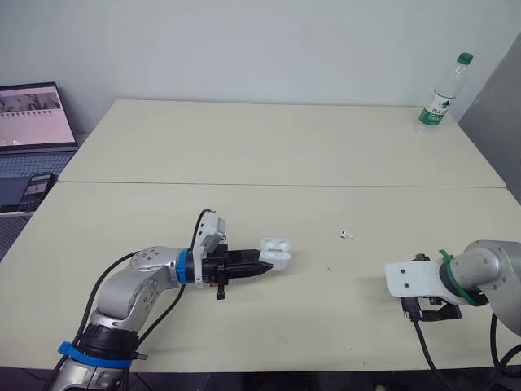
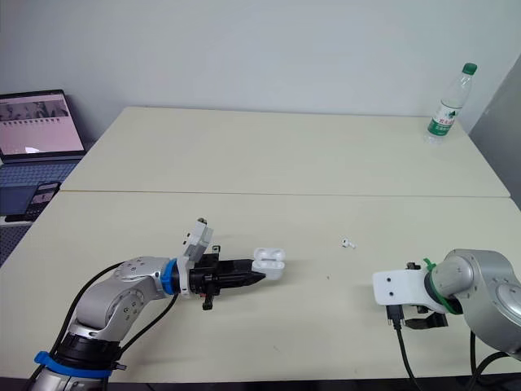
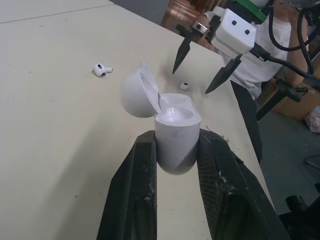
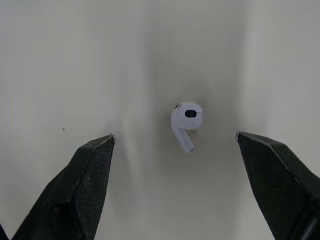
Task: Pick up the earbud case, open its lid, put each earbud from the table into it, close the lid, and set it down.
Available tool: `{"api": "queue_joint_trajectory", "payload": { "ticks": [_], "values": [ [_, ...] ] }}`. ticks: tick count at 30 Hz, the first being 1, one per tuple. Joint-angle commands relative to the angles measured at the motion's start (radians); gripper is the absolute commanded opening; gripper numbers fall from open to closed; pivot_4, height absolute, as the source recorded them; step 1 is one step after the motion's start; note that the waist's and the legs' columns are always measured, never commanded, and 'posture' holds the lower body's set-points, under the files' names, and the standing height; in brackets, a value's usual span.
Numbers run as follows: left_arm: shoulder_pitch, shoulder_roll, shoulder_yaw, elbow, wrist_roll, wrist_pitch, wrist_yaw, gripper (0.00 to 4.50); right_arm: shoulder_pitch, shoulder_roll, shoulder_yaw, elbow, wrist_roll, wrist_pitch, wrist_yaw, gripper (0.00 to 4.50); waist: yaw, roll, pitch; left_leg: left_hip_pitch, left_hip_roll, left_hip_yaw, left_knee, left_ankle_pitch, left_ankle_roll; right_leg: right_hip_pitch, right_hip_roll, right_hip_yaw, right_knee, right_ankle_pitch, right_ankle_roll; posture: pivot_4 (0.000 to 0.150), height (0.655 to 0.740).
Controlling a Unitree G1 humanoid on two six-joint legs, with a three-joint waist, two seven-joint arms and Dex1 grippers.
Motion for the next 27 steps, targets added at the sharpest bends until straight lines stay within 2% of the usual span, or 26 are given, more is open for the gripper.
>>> {"api": "queue_joint_trajectory", "payload": {
  "ticks": [1, 13, 16, 27],
  "values": [
    [-0.005, -0.002, 0.005, -0.014, -0.009, -0.011, -0.008, 0.75, -0.047, 0.034, 0.033, -0.010, -0.035, 0.004, 0.028, 4.05, 0.000, 0.000, 0.000, 0.000, 0.000, 0.000, 0.000, 0.000, 0.000, 0.000, 0.000, 0.000, 0.000, 0.000, 0.000, 0.150, 0.7362],
    [0.021, 0.003, 0.019, -0.034, -0.012, -0.011, 0.006, 0.75, -0.077, 0.073, 0.062, 0.066, -0.082, -0.075, 0.097, 4.05, 0.001, 0.000, 0.000, -0.001, 0.000, 0.001, 0.002, 0.000, 0.000, 0.000, 0.000, 0.000, 0.000, 0.001, 0.002, 0.150, 0.7362],
    [0.027, 0.004, 0.022, -0.039, -0.014, -0.011, 0.007, 0.75, -0.080, 0.080, 0.055, 0.079, -0.085, -0.091, 0.110, 3.48, 0.001, 0.000, 0.000, 0.000, 0.000, 0.001, 0.002, 0.000, 0.000, 0.000, 0.000, 0.000, 0.000, 0.001, 0.002, 0.150, 0.7362],
    [0.044, 0.008, 0.029, -0.052, -0.018, -0.011, 0.014, 0.75, -0.098, 0.101, 0.052, 0.127, -0.093, -0.131, 0.155, 3.48, 0.000, 0.000, 0.000, 0.000, 0.000, 0.001, 0.002, 0.000, 0.000, 0.001, 0.000, 0.000, 0.000, 0.002, 0.002, 0.150, 0.7362]
  ]
}}
